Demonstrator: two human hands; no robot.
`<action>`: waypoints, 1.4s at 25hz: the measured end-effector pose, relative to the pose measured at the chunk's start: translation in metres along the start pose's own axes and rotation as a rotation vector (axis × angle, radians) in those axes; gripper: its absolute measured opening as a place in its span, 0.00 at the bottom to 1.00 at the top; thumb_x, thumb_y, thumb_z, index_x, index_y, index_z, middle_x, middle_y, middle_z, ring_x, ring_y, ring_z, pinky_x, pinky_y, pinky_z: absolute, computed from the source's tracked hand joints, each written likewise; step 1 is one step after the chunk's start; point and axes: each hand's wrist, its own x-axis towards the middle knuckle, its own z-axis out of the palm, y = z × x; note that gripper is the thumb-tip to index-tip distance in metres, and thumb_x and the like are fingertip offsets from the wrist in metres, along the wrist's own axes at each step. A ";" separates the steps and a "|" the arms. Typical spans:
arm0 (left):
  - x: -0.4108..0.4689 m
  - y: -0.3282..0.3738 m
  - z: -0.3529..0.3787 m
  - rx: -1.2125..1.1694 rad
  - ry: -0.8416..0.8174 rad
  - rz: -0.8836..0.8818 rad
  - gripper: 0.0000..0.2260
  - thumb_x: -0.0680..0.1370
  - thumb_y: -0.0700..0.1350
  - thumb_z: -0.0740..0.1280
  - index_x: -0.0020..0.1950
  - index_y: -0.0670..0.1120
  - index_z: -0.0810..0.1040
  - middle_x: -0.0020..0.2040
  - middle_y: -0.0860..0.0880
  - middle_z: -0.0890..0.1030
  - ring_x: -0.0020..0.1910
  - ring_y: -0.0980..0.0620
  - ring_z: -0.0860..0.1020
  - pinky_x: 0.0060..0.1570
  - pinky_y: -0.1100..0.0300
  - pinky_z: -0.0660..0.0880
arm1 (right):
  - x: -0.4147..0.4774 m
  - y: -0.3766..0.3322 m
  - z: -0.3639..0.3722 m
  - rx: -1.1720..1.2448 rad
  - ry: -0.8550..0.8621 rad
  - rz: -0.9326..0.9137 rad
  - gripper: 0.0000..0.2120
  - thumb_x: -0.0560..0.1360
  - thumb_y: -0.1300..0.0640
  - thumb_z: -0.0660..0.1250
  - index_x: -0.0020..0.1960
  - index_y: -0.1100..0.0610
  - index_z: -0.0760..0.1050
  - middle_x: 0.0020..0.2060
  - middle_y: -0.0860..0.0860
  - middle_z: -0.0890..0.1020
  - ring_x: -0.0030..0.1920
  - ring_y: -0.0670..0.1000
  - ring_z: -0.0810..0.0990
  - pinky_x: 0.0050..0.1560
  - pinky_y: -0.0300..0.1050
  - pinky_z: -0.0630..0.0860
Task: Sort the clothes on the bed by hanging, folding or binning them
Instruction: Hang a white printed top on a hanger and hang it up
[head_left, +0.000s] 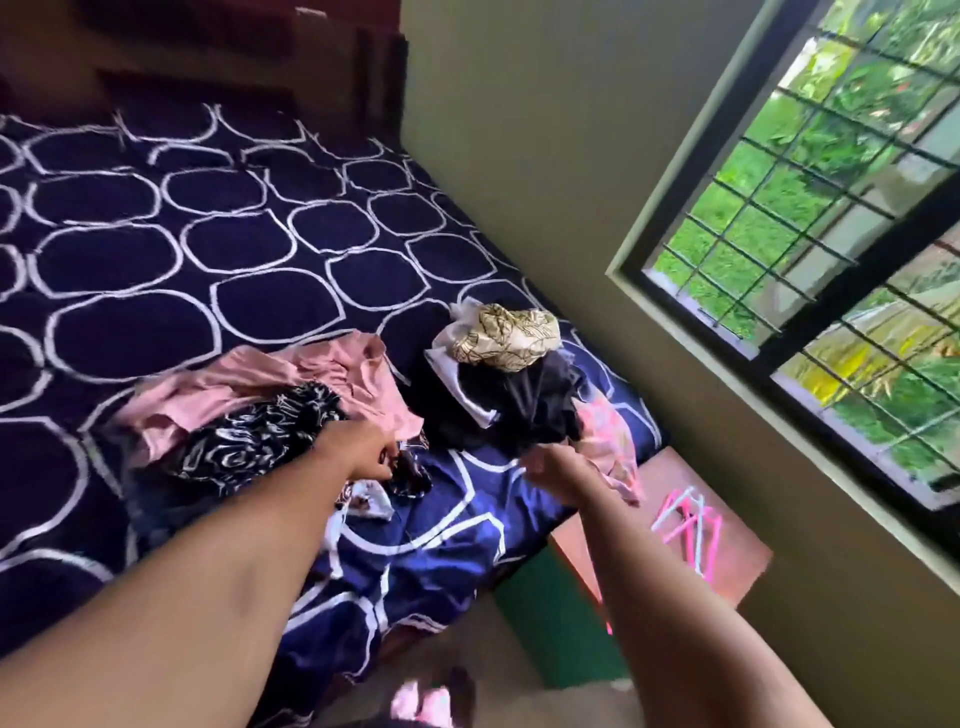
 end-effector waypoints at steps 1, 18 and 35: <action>0.001 -0.011 -0.001 -0.028 0.010 -0.046 0.19 0.75 0.59 0.67 0.65 0.60 0.73 0.61 0.54 0.78 0.58 0.52 0.78 0.56 0.59 0.73 | 0.015 -0.016 -0.014 0.001 -0.010 -0.024 0.12 0.76 0.60 0.63 0.57 0.62 0.79 0.53 0.57 0.82 0.52 0.54 0.81 0.49 0.45 0.74; -0.045 -0.074 0.110 -0.409 0.057 -0.786 0.21 0.70 0.63 0.69 0.61 0.58 0.77 0.59 0.56 0.80 0.58 0.52 0.78 0.54 0.60 0.74 | 0.181 -0.148 0.019 -0.149 -0.264 -0.644 0.13 0.76 0.62 0.61 0.58 0.58 0.79 0.55 0.57 0.81 0.56 0.56 0.79 0.58 0.43 0.72; 0.034 -0.072 0.311 -1.037 0.317 -1.193 0.15 0.72 0.53 0.73 0.49 0.42 0.80 0.46 0.40 0.80 0.48 0.39 0.78 0.48 0.49 0.75 | 0.216 -0.143 0.243 -0.068 -0.293 -0.185 0.24 0.73 0.51 0.70 0.66 0.55 0.67 0.62 0.52 0.69 0.63 0.57 0.68 0.58 0.54 0.72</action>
